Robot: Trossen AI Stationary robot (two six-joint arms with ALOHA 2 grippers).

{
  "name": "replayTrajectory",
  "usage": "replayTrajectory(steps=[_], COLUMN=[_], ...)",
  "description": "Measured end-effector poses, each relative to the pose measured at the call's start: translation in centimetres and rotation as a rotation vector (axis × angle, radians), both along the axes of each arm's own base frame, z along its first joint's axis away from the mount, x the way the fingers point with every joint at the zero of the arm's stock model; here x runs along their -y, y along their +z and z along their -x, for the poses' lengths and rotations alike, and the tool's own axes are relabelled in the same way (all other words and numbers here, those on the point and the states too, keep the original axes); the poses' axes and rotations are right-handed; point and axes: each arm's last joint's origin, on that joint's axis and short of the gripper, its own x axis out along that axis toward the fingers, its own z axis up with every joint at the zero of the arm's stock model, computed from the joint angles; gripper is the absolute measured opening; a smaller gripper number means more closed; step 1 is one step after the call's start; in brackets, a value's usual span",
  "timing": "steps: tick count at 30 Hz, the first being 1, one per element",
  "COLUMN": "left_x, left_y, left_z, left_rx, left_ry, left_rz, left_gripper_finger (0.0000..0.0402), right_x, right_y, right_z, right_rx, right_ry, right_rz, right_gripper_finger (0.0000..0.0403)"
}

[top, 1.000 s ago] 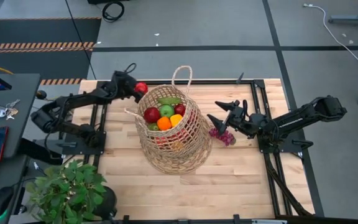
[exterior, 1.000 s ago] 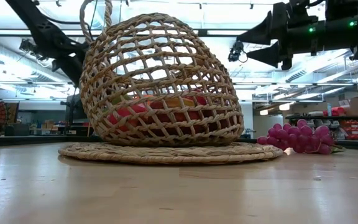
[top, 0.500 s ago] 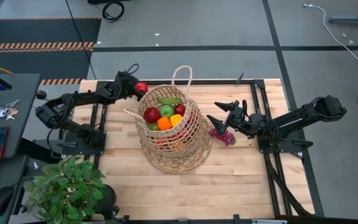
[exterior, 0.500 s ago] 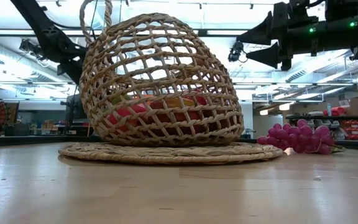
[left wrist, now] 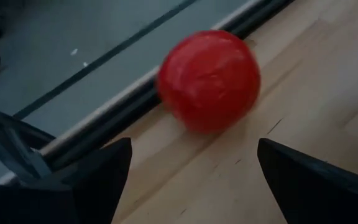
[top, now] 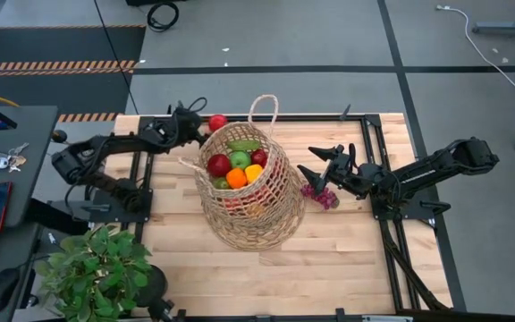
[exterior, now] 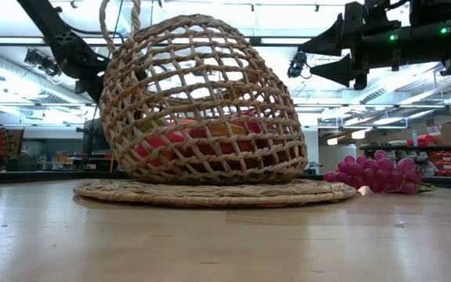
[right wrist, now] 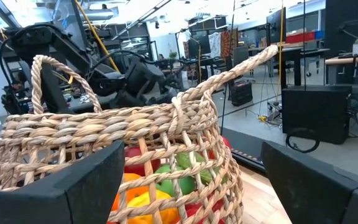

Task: Build produce basket
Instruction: Put the red apple into the basket

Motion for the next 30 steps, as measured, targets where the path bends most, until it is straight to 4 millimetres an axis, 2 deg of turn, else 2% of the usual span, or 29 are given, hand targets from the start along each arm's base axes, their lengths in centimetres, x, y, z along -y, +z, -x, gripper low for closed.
replayTrajectory(steps=[8, 14, 19, 22, 25, 30], left_x=[1.1, 2.4, 2.9, 2.7, 2.0, -0.1], left_y=[3.6, 4.8, 7.5, 8.5, 8.5, 9.8], left_z=[-0.1, -0.5, -0.1, 0.4, 0.7, -0.6], left_rx=[0.143, 0.308, 0.449, 0.524, 0.518, 0.515], left_ry=[-0.067, -0.123, -0.111, -0.085, -0.042, -0.015], left_rz=[-0.111, -0.021, -0.136, -0.166, -0.161, -0.172], left_gripper_finger=[0.0337, 0.0334, 0.0329, 0.0323, 0.0314, 0.0291], right_x=[0.0, -0.1, -0.4, -0.5, -0.5, -0.6], right_y=[0.0, 0.0, -0.1, 0.0, 0.0, 0.0], right_z=[0.0, 0.0, -0.1, -0.1, -0.1, -0.1], right_rx=[0.000, -0.001, -0.004, 0.005, 0.015, 0.059], right_ry=[0.000, 0.008, 0.062, 0.071, 0.076, 0.108], right_rz=[0.001, 0.001, 0.004, 0.000, -0.017, -0.106], right_gripper_finger=[0.0380, 0.0380, 0.0380, 0.0380, 0.0380, 0.0380])
